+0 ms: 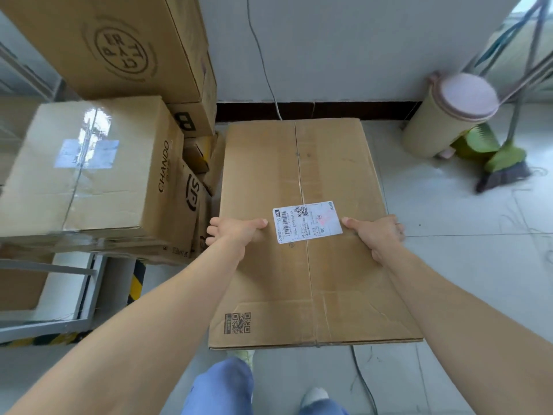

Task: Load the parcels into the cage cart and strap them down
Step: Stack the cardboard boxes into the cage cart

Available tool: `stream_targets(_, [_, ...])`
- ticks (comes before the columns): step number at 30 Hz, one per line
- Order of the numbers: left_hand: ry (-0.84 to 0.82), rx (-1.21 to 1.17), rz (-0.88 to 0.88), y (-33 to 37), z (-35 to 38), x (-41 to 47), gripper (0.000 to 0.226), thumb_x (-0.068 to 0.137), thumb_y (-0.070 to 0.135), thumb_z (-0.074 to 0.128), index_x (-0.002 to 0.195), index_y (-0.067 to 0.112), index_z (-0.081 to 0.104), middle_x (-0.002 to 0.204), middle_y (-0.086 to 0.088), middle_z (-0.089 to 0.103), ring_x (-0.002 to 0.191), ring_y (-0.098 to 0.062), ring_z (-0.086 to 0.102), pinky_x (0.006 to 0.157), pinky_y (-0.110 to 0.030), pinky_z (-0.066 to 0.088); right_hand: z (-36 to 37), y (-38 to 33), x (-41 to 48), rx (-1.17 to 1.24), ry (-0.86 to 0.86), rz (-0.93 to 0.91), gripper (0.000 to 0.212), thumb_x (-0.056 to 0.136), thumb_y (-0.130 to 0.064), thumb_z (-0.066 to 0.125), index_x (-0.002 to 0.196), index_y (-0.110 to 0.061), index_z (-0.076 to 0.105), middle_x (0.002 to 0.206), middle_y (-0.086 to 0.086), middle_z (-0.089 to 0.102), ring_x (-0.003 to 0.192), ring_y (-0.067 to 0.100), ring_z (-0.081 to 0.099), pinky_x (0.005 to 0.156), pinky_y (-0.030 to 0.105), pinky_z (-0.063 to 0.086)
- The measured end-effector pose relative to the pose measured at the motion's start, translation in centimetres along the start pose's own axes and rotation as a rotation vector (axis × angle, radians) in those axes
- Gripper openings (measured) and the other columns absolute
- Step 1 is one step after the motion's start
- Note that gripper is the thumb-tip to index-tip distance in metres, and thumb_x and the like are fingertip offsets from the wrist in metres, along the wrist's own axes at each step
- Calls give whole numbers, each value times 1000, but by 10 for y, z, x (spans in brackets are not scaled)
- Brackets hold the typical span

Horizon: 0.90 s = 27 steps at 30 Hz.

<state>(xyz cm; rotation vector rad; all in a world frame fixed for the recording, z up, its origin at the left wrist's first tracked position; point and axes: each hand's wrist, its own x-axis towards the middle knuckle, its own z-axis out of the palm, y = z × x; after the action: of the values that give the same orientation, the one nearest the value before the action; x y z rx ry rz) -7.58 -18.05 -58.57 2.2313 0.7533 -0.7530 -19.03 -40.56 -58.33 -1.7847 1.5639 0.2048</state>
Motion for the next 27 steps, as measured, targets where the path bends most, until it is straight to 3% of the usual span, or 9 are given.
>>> stream_targets(7, [5, -147, 116, 58, -91, -134, 114, 51, 51, 86, 136, 5, 25, 139, -9, 31, 126, -29, 36, 106, -45, 35, -144, -56, -100, 68, 69, -91, 103, 61, -56, 81, 134, -1, 34, 136, 15, 37, 129, 31, 33, 107, 50, 32])
stream_targets(14, [111, -261, 235, 100, -206, -248, 114, 54, 52, 84, 136, 2, 23, 140, -9, 30, 129, -30, 33, 107, -44, 33, -252, -122, -211, 128, 110, -280, 108, 65, -54, 80, 141, -1, 25, 145, 17, 30, 135, 32, 28, 111, 48, 26])
stream_targets(20, [253, -386, 311, 108, -311, -308, 113, 61, 50, 83, 139, -1, 18, 145, -11, 26, 133, -30, 26, 107, -42, 29, -287, -184, -293, 199, 76, -456, 107, 63, -57, 79, 139, -2, 29, 143, 17, 33, 134, 33, 30, 111, 47, 27])
stream_targets(27, [365, -550, 382, 93, -438, -323, 123, 61, 49, 83, 145, 0, 8, 149, -12, 22, 135, -32, 26, 110, -43, 30, -276, -266, -392, 229, 27, -679, 113, 65, -59, 76, 145, 1, 23, 145, 19, 31, 136, 34, 29, 111, 49, 28])
